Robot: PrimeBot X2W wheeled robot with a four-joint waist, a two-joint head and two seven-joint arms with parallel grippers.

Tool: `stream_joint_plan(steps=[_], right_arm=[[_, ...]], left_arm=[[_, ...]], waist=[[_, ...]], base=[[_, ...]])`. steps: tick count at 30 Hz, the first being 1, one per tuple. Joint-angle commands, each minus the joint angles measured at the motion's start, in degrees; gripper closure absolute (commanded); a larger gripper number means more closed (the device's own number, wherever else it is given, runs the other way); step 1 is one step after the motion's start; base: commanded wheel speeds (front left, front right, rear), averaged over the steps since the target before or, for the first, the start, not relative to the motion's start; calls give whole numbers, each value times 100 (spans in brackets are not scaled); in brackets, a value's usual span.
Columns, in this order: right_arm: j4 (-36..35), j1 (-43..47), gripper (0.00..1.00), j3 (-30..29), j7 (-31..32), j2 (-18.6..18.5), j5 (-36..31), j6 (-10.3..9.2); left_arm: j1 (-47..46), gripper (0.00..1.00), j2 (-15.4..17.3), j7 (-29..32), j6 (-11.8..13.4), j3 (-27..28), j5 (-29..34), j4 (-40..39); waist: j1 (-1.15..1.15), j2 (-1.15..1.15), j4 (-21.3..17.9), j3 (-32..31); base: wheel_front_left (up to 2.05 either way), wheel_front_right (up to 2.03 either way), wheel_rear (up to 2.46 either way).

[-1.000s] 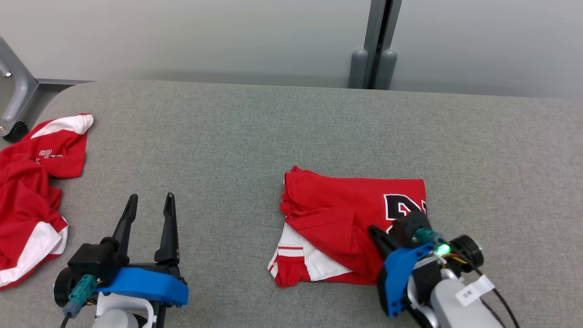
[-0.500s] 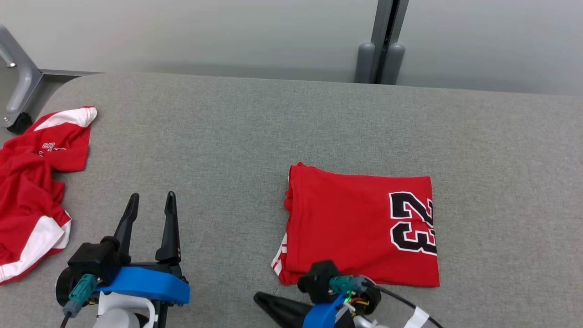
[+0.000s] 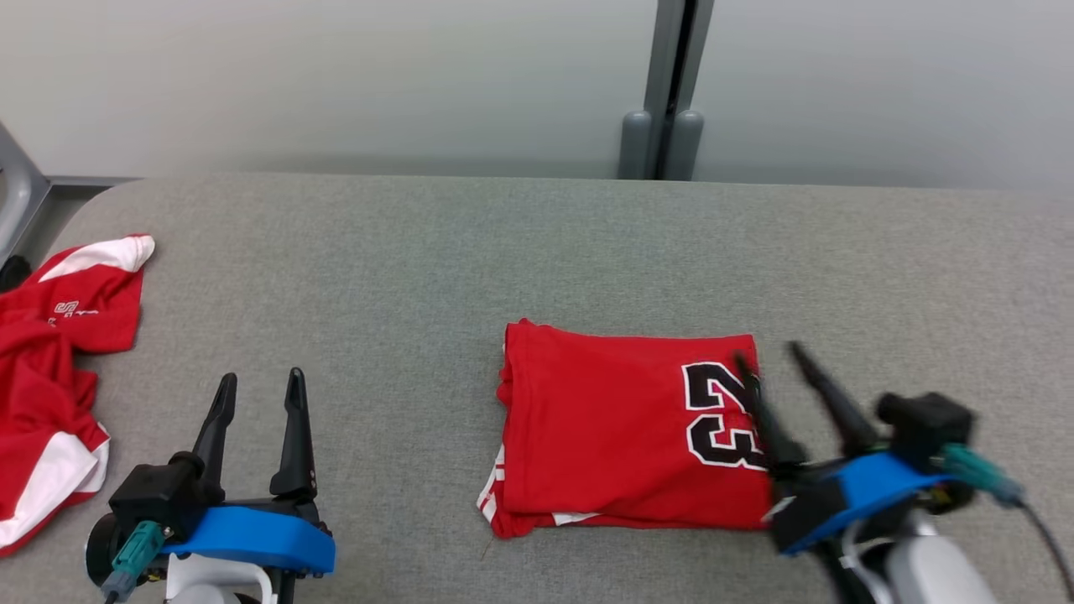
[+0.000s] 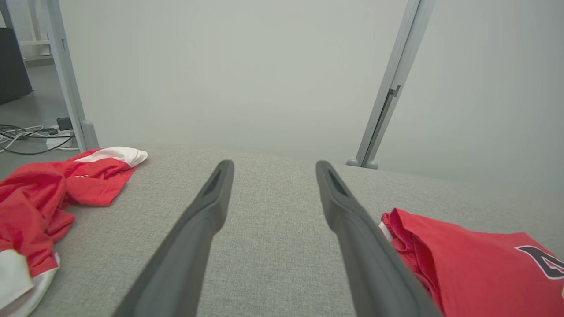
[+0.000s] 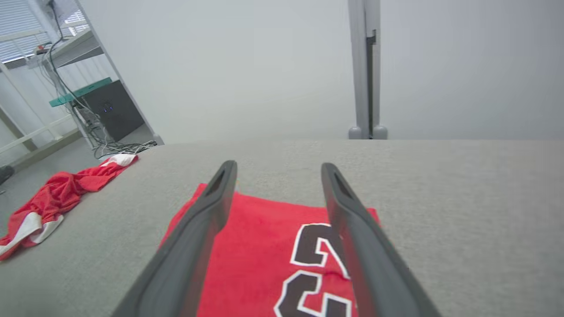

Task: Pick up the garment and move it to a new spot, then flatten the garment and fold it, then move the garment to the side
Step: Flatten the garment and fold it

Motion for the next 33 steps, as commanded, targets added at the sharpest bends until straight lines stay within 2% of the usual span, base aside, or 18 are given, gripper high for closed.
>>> stream_joint_plan(steps=[1, 5, 10, 22, 33], right_arm=[[-149, 197, 0, -458, -39, -21, -199, 3], [-342, 427, 0, -1446, 102, -14, -653, 3], [-255, 663, 0, -1967, 392, -18, -777, 2], [-455, 857, 0, -1773, 626, -18, -819, 3], [-434, 929, 0, -1771, 707, -17, -767, 3]], left_arm=[[81, 0, 28, -23, -1, 29, -30, -5], [166, 0, 17, -31, 54, 2, -8, -10], [341, 0, 5, -45, 76, -42, 0, 30], [796, 0, 6, -81, 173, -12, -20, 15], [645, 0, 92, 63, 213, -75, -26, 15]], waist=[[0, -1, -99, -86], [0, -1, -217, -196], [0, -1, -324, -431], [0, -1, -441, -691], [0, -1, -442, -705]], base=[[0, 0, 0], [0, 0, 0], [0, 0, 0], [0, 0, 0], [0, 0, 0]])
